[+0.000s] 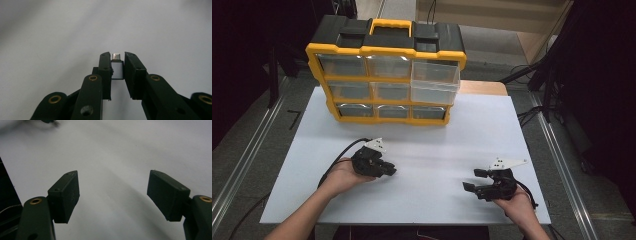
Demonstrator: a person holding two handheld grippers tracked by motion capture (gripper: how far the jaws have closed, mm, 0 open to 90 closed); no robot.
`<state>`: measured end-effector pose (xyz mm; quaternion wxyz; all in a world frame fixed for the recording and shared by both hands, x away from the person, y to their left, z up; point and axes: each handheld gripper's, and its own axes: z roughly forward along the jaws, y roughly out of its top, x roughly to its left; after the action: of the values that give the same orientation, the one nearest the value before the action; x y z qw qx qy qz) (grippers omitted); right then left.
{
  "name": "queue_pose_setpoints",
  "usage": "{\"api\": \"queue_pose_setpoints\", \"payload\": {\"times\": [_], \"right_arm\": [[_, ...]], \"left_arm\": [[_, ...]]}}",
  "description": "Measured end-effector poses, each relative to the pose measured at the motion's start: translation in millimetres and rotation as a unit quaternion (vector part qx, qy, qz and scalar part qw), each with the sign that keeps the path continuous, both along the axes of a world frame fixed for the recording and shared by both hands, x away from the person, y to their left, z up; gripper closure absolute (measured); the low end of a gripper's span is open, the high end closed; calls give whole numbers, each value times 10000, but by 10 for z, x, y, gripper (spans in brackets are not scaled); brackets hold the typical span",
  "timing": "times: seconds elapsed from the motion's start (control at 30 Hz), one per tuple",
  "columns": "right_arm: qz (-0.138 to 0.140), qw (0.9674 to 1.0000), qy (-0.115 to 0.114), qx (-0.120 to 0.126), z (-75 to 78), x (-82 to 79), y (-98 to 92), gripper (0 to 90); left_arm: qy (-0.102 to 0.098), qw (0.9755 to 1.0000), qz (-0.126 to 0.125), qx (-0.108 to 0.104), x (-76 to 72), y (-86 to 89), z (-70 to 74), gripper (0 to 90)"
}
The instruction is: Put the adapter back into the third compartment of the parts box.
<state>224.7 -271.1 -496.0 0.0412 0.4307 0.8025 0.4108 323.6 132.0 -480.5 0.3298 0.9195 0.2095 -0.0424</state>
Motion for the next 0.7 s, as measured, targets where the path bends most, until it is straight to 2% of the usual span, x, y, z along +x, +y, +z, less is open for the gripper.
{"api": "queue_pose_setpoints", "payload": {"times": [0.03, 0.17, 0.2, 0.27, 0.33, 0.4, 0.7], "right_arm": [[-1, 10000, 0, 16, 2, -1, 0, 240], [16, 10000, 1, 48, 6, -5, 3, 240], [35, 10000, -11, 34, 9, -7, 8, 240], [50, 10000, -9, 44, 9, -8, 11, 240], [59, 10000, -27, 48, 13, -10, 14, 240], [60, 10000, -34, 67, 14, -10, 13, 240], [97, 9999, -45, 118, 21, -13, 19, 240]], "left_arm": [[18, 10000, -12, -62, -7, 2, 25, 778], [-49, 9999, -86, -86, -17, 2, 93, 778], [-46, 9998, -90, -157, -18, 3, 131, 778], [-55, 9998, -112, -132, -13, 4, 151, 779], [19, 9996, -143, -223, -11, -8, 204, 778], [29, 9997, -122, -231, -17, -15, 225, 778], [106, 9990, -337, -288, -6, -35, 395, 779]]}}
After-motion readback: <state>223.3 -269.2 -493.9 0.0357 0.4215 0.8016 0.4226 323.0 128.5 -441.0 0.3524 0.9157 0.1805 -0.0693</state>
